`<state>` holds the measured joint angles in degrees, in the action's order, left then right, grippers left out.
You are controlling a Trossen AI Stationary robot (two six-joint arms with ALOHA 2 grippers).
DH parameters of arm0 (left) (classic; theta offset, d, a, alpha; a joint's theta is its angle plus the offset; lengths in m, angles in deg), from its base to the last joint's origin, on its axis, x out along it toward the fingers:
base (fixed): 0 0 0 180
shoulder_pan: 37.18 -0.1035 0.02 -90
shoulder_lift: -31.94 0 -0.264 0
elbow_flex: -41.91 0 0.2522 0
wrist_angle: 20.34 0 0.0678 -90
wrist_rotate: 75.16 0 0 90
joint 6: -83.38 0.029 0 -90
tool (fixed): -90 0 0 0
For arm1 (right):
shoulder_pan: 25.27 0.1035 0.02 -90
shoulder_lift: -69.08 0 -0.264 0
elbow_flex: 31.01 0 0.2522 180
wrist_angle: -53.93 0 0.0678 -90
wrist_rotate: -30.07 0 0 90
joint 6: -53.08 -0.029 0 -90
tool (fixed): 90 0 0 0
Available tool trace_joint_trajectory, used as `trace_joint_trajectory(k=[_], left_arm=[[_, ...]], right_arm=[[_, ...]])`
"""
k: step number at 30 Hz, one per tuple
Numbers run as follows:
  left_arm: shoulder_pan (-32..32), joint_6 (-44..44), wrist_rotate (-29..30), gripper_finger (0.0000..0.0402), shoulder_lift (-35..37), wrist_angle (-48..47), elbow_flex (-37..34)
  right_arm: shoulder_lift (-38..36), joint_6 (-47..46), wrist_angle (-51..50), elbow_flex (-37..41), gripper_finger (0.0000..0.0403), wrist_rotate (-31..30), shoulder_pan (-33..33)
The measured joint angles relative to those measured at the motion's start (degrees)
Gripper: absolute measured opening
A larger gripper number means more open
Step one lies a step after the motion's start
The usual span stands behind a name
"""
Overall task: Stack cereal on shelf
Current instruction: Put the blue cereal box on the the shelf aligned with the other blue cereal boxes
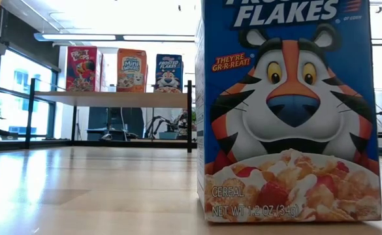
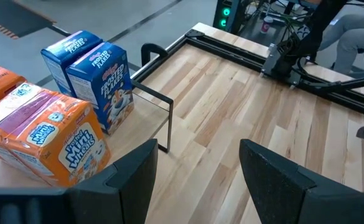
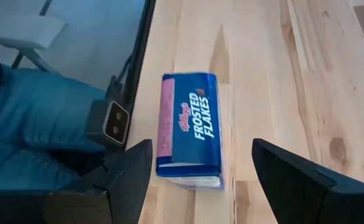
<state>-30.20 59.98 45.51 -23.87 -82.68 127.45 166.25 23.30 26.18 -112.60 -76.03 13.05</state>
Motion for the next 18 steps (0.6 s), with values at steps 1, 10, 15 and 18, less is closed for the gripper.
trace_joint_trajectory(k=[1,10,15,18], left_arm=[[0.0,0.0,0.0,0.0218,-0.01,0.01,0.0],[0.0,-0.09,0.0,0.0218,-0.01,0.0,0.01],[0.0,-0.37,0.0,0.0218,0.0,0.0,0.01],[0.0,-0.37,0.0,0.0218,0.0,0.0,0.0]], right_arm=[[0.44,0.01,0.02,0.0,0.0268,0.02,-0.01],[1.61,-1.66,0.53,0.0,0.0268,0.6,0.0],[1.61,-3.23,0.34,0.06,0.0268,1.09,0.01],[1.84,-3.22,0.94,0.13,0.0268,1.1,0.1]])
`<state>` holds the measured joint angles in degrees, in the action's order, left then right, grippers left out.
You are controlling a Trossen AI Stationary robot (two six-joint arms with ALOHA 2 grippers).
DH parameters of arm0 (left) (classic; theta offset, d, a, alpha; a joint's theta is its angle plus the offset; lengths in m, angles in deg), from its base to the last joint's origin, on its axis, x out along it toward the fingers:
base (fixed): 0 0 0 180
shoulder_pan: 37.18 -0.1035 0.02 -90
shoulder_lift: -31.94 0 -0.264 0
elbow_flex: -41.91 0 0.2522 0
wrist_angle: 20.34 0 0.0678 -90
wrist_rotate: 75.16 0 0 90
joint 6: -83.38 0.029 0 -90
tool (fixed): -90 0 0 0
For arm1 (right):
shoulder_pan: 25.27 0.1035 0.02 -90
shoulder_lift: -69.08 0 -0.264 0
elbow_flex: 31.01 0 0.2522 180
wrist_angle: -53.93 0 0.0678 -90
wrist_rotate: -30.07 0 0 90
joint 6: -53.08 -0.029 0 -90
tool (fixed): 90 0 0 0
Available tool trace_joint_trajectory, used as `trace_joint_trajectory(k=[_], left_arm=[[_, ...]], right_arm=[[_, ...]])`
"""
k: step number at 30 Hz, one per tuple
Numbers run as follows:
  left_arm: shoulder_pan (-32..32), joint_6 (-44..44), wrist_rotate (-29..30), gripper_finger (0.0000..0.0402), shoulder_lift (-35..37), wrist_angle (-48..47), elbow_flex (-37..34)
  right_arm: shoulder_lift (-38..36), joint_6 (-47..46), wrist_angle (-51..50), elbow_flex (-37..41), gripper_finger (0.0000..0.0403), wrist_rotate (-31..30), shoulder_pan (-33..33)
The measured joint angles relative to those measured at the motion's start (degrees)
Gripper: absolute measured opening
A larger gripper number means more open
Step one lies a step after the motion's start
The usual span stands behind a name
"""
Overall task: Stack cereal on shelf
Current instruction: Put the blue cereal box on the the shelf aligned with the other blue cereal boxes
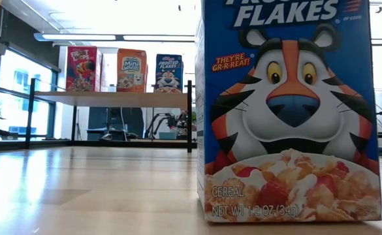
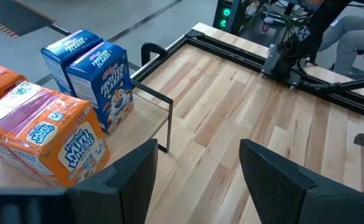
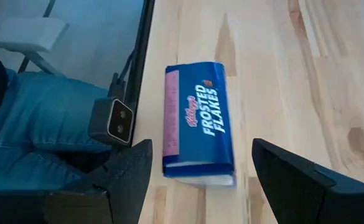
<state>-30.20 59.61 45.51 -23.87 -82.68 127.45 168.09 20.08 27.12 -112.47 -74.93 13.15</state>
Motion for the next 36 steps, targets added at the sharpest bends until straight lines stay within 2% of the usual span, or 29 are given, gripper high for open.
trace_joint_trajectory(k=[8,17,30,36], left_arm=[[0.0,-0.07,0.07,0.0218,-0.02,0.0,-0.01],[0.0,-0.09,0.26,0.0218,-0.02,0.0,0.01],[0.0,-0.06,0.26,0.0218,-0.02,0.0,0.01],[0.0,-0.04,0.24,0.0218,-0.02,-0.02,0.01]], right_arm=[[2.73,-0.19,1.28,0.09,0.0268,0.02,0.2],[3.27,-0.07,1.33,0.11,0.0264,-2.97,0.17],[3.27,0.18,2.61,0.13,0.0169,-2.08,0.15],[3.27,0.79,3.42,0.17,0.0149,-1.7,0.15]])
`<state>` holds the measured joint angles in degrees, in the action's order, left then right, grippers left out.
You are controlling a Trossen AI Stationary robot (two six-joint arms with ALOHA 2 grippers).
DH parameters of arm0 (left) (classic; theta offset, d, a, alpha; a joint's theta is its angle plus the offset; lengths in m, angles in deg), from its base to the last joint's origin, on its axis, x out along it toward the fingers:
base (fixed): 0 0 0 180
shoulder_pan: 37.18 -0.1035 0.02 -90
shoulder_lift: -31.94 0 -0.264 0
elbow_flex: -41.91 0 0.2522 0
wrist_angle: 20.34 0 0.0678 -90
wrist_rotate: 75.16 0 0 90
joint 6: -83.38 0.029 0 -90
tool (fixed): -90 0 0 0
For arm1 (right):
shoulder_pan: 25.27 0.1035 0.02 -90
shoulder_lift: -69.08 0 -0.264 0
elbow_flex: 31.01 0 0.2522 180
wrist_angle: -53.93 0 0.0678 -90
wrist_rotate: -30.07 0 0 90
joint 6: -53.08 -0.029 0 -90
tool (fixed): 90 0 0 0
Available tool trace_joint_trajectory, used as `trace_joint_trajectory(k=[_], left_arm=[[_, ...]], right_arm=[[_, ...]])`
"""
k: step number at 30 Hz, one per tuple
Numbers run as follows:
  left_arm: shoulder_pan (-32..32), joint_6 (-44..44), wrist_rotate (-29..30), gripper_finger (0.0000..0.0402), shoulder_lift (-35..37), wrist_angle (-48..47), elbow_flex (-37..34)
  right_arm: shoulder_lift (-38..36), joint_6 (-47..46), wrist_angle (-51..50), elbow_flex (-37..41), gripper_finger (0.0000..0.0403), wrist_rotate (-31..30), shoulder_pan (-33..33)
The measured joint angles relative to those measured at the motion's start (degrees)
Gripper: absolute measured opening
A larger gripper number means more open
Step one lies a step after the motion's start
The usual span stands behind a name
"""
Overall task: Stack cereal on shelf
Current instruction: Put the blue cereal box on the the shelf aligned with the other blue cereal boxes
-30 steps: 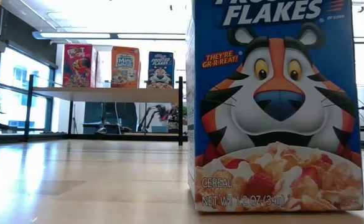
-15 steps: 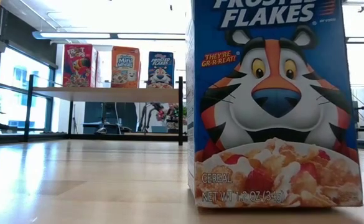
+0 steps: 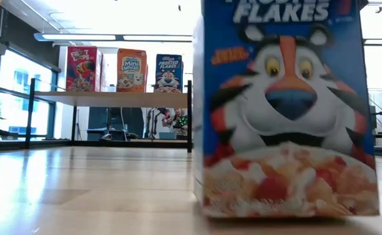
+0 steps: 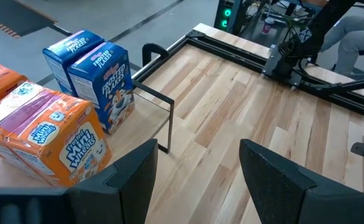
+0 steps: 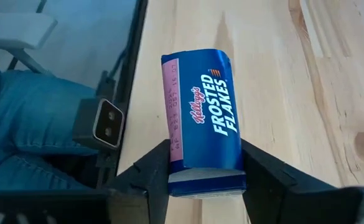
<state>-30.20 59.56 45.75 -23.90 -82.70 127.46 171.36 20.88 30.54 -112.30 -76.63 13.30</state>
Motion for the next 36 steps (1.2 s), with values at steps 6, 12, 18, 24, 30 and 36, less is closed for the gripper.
trace_joint_trajectory(k=[6,12,18,24,30,36], left_arm=[[0.0,0.0,0.0,0.0218,0.0,0.0,0.0],[0.0,0.0,0.09,0.0218,0.0,0.0,-0.01],[0.0,-0.01,0.13,0.0218,0.0,0.0,-0.01],[0.0,0.18,0.24,0.0218,0.0,0.0,-0.02],[0.0,1.95,0.26,0.0218,0.02,0.0,0.0],[0.0,1.97,0.26,0.0218,0.02,0.0,-0.01]], right_arm=[[0.0,2.24,-0.71,-2.57,0.0156,0.25,-1.47],[0.0,5.21,-10.39,-8.51,0.015,0.87,-5.55],[0.0,11.81,-17.82,-14.81,0.0151,3.5,-10.68],[0.0,20.04,-23.48,-21.1,0.0152,8.3,-17.54],[0.0,27.74,-28.49,-27.06,0.0153,10.64,-24.44],[0.0,33.41,-30.11,-31.67,0.0153,14.01,-31.66]])
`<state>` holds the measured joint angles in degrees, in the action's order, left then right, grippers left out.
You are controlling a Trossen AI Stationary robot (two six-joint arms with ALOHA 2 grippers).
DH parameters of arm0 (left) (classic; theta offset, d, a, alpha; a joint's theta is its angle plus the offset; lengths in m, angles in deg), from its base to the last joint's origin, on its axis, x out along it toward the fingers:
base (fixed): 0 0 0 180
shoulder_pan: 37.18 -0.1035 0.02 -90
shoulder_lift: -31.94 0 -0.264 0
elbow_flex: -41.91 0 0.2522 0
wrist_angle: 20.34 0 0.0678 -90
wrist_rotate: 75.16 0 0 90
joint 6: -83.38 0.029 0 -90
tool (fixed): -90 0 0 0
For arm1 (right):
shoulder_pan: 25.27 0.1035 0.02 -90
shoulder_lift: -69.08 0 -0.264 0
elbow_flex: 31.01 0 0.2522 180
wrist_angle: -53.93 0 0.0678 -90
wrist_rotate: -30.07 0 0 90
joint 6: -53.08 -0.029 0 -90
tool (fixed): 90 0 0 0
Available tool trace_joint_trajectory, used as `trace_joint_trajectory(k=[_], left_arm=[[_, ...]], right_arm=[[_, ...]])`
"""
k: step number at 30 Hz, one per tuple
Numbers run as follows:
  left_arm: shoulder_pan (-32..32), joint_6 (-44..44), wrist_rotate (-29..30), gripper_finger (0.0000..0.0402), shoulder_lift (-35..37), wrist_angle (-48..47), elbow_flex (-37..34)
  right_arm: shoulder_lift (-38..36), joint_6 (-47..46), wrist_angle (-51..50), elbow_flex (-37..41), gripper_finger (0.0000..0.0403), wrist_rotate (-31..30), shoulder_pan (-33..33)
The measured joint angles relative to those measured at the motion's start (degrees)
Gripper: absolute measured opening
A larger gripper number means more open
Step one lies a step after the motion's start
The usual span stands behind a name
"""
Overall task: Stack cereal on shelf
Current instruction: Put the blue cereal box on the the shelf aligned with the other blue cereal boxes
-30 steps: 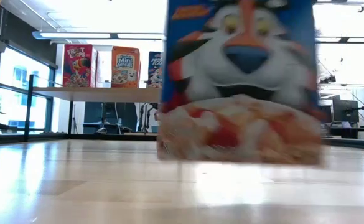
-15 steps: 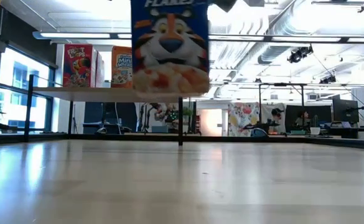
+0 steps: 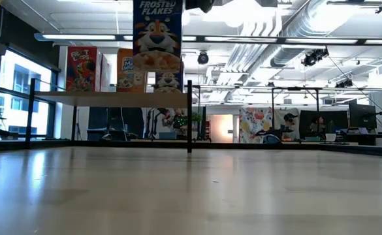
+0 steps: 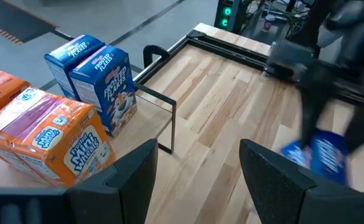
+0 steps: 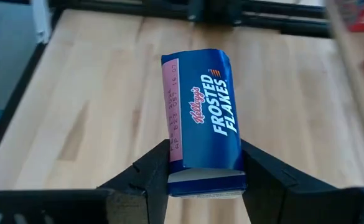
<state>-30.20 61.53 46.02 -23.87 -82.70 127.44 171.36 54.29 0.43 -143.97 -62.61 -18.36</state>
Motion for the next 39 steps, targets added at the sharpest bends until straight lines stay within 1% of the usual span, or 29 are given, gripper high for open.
trace_joint_trajectory(k=[4,11,15,20,24,27,31,34,39], left_arm=[[0.0,0.0,-0.02,0.0218,0.0,0.01,0.0],[0.0,0.0,-0.02,0.0218,0.0,0.02,0.01],[0.0,0.2,-0.04,0.0218,0.0,0.02,0.01],[0.0,2.53,0.27,0.0218,0.0,0.02,0.01],[0.0,2.68,3.57,0.0218,0.0,0.02,0.01],[-0.03,4.82,8.79,0.0218,0.0,0.02,0.01],[-1.44,7.06,14.34,0.0218,0.0,0.02,0.0],[-3.32,7.32,15.93,0.0218,0.0,0.02,-0.01],[-5.7,11.12,16.1,0.0218,0.0,0.02,0.01]], right_arm=[[-0.01,2.63,-1.99,-2.69,0.0153,1.88,-5.23],[-0.02,6.29,-1.81,-5.7,0.0153,6.35,-13.8],[-0.02,8.21,-1.53,-6.21,0.0153,8.23,-17.71],[-0.02,10.98,-1.12,-6.17,0.0153,11.64,-21.63],[-0.02,12.37,0.28,-6.1,0.0153,14.09,-23.64],[-0.02,12.87,1.39,-6.1,0.0153,16.71,-24.54],[0.14,14.23,1.55,-6.06,0.0153,17.28,-24.92],[0.15,14.56,1.81,-6.06,0.0153,17.27,-24.99],[0.17,15.24,1.9,-6.04,0.0153,17.27,-25.53]])
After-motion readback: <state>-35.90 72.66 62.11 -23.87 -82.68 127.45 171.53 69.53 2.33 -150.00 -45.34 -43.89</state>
